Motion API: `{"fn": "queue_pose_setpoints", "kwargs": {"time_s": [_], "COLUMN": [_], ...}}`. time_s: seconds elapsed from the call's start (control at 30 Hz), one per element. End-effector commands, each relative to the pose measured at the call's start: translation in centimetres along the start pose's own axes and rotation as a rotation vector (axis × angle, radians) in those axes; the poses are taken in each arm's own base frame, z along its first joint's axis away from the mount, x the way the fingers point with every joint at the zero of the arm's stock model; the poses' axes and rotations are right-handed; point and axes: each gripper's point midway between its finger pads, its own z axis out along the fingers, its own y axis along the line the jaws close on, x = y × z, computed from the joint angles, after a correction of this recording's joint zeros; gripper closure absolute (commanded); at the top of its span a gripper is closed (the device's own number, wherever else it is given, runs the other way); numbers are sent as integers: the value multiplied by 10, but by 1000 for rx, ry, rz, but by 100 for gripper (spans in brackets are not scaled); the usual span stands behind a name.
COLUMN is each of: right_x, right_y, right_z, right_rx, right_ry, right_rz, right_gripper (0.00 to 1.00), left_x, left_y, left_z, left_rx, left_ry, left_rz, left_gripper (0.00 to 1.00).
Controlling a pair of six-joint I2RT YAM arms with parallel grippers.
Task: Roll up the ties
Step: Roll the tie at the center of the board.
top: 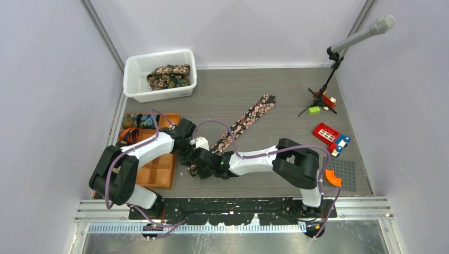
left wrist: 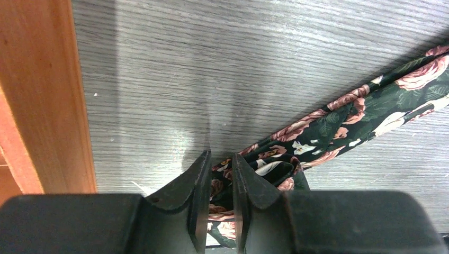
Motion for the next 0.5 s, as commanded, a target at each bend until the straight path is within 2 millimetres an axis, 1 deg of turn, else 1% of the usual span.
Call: {"fn": "queue_pose_setpoints", "kwargs": {"time_s": [0.0,0.13,0.23,0.37,0.47], "right_x": [7,7,5,-2,-7], "right_y": [-9,-9,-7,-2,4], "right_z": [13,9,0,-19,-34], "right_rx": [29,30,20,-11,-47], "right_ry": [-41,-47,-52,-61,-60], "right_rz": [-52,-55,-60,-68,-78], "right_gripper": [90,91,91,89,85], "left_x": [25,22,16,2,-7], "left_y": [-2,-1,6,14,15], "left_z": [3,3,2,-2,-7], "left_rx": [10,-5,-48,-113,-137], "left_ry": [121,115,93,40,12], "left_rz": [-15,-10,5,34,49], "left_gripper": [78,78,78,78,77]}}
